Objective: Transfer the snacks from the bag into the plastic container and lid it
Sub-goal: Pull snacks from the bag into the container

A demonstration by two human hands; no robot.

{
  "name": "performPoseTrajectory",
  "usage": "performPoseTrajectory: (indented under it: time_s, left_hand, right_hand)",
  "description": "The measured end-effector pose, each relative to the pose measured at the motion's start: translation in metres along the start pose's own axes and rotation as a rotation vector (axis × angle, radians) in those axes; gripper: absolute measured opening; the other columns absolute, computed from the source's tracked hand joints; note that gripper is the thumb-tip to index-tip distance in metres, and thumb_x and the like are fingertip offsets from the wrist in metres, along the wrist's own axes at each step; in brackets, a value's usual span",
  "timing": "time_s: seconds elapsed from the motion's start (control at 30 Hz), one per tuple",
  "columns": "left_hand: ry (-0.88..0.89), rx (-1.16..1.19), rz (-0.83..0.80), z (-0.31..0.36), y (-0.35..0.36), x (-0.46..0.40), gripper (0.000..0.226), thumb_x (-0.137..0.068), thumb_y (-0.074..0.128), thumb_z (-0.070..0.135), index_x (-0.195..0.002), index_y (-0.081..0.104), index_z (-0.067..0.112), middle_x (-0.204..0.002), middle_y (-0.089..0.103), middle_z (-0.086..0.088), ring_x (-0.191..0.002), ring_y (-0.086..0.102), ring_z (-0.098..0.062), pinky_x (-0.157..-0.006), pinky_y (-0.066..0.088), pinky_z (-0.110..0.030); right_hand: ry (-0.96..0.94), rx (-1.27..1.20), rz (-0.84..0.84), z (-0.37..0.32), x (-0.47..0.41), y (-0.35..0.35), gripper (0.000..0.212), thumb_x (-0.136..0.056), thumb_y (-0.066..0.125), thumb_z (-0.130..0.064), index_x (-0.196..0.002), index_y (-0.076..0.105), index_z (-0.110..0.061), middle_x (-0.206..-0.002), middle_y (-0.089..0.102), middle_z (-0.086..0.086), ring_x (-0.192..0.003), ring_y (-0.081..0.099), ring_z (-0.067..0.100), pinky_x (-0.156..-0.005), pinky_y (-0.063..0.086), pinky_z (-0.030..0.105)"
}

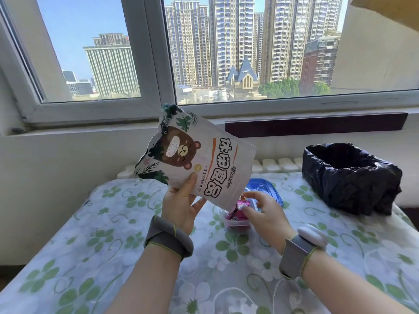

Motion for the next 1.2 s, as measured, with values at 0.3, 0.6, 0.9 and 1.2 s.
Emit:
performPoseTrajectory:
  time_s: [0.3, 0.6, 0.9, 1.2]
  left_hand:
    - [-0.011, 0.05, 0.013, 0.002, 0.0, -0.001, 0.033, -0.084, 0.065, 0.031, -0.113, 0.063, 0.016, -0.108, 0.072, -0.01, -0.104, 0.067, -0.026, -0.08, 0.056, -0.046]
    - [-0.04, 0.009, -0.043, 0.001, 0.0, -0.003, 0.057, -0.086, 0.043, 0.062, -0.121, 0.059, 0.021, -0.116, 0.069, -0.01, -0.11, 0.063, -0.028, -0.093, 0.05, -0.054]
    - [-0.024, -0.013, -0.12, 0.002, 0.005, -0.001, 0.057, -0.08, 0.049, 0.057, -0.124, 0.055, 0.022, -0.115, 0.07, -0.007, -0.112, 0.063, -0.024, -0.092, 0.051, -0.05]
    - [0.009, -0.084, -0.05, -0.001, 0.012, 0.003, 0.045, -0.095, 0.04, 0.044, -0.132, 0.049, 0.018, -0.114, 0.069, -0.008, -0.103, 0.065, -0.021, -0.08, 0.055, -0.042]
  right_hand:
    - [-0.033, 0.002, 0.005, -0.005, 0.001, 0.0, 0.034, -0.084, 0.058, -0.016, -0.118, 0.058, -0.017, -0.125, 0.057, 0.004, -0.119, 0.047, 0.017, -0.096, 0.033, 0.025]
    - [-0.025, -0.051, -0.004, -0.003, 0.001, 0.001, 0.034, -0.083, 0.061, -0.024, -0.116, 0.059, -0.021, -0.118, 0.057, -0.001, -0.116, 0.048, 0.015, -0.097, 0.037, 0.029]
    - [0.01, -0.02, 0.046, 0.011, -0.009, -0.001, 0.012, -0.083, 0.062, -0.023, -0.072, 0.061, -0.018, -0.091, 0.065, 0.006, -0.093, 0.058, 0.024, -0.082, 0.045, 0.036]
    - [0.011, -0.032, 0.071, 0.016, -0.011, -0.001, 0.025, -0.079, 0.067, -0.021, -0.058, 0.056, -0.027, -0.089, 0.064, 0.009, -0.089, 0.057, 0.025, -0.08, 0.043, 0.035]
Point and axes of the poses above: each hand's wrist, its own x-axis away from the middle knuckle, its own y-axis out of the palm, z = x × y, the point moved 6 cm from there along -x, towards the middle knuckle
